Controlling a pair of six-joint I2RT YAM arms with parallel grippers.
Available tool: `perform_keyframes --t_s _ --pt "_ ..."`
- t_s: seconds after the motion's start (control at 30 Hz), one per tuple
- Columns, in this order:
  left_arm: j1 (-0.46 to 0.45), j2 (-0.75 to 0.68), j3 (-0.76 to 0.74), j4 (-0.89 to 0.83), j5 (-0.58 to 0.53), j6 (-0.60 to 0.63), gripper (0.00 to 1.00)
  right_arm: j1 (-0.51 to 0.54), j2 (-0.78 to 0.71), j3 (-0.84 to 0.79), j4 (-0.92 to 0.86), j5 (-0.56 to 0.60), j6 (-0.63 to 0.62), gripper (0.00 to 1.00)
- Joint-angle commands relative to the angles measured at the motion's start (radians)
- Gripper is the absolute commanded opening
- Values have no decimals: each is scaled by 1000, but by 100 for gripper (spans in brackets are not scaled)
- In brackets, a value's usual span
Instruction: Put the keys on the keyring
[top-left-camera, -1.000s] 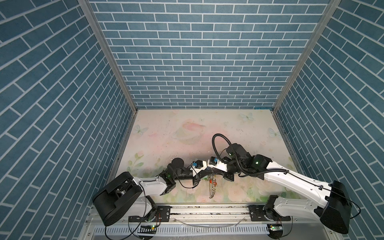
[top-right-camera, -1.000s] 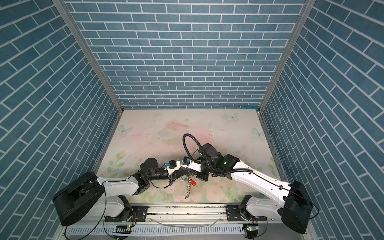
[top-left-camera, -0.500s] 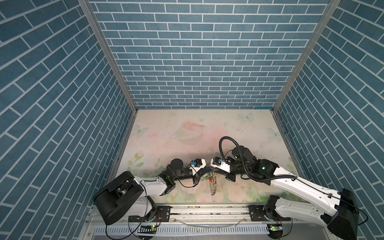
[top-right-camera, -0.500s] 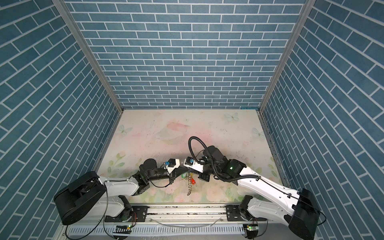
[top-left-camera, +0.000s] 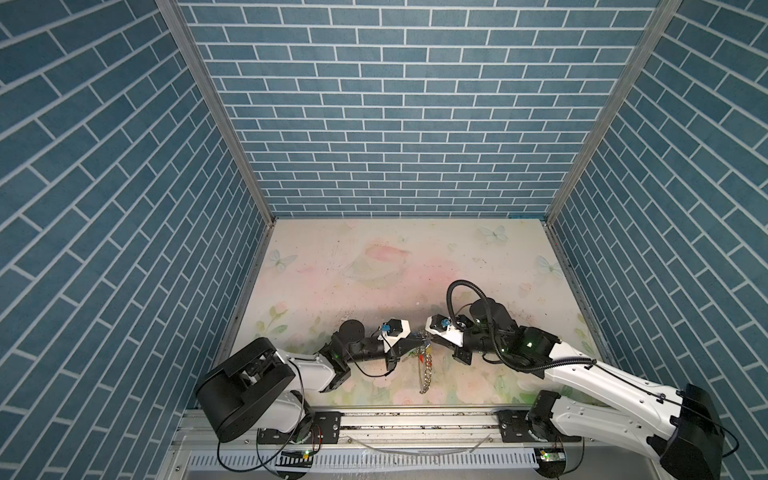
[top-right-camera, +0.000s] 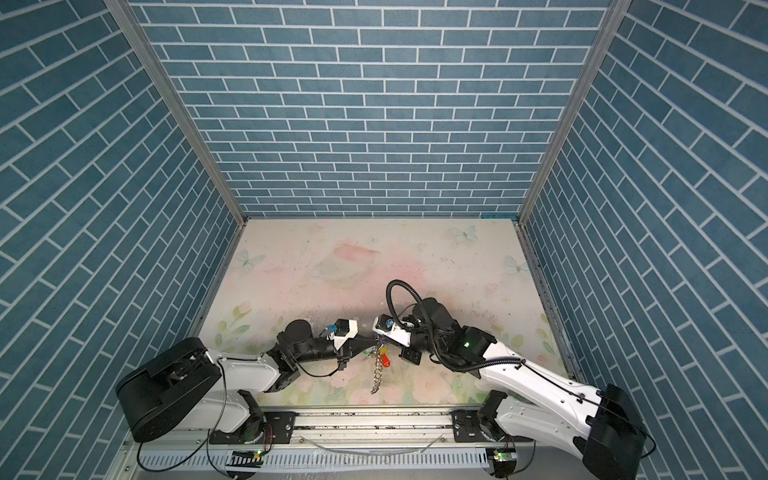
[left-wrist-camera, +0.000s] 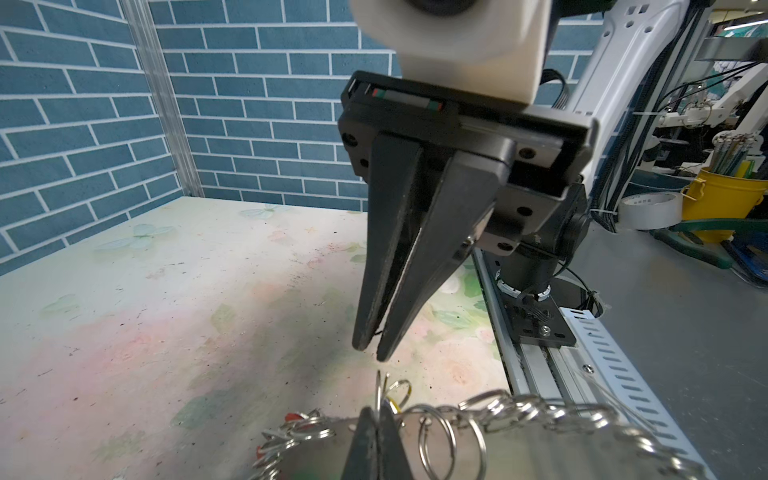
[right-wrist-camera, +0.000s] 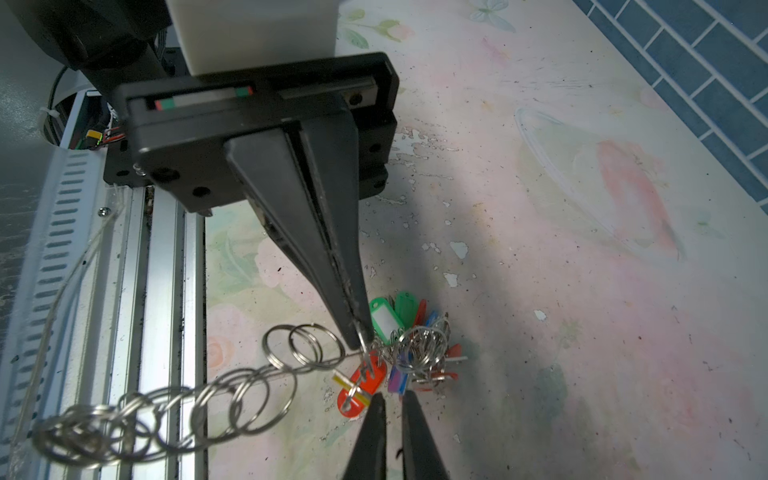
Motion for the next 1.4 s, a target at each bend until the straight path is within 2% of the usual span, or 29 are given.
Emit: perform_keyframes --t_s 0.0,0.5,1.07,1.27,1.37 --pt "-1 -20 0 53 33 5 0 -3 1 -22 49 -39 28 13" --pt "2 -21 -6 74 -3 -4 0 -4 26 -27 32 -136 50 19" --pt "17 9 -18 158 15 -37 0 -3 -3 -42 45 -110 66 20" --pt "19 10 -17 161 19 -37 0 -3 -25 -39 40 -87 63 17" --pt "21 8 -18 154 18 -36 0 -3 -59 -50 38 -53 69 20"
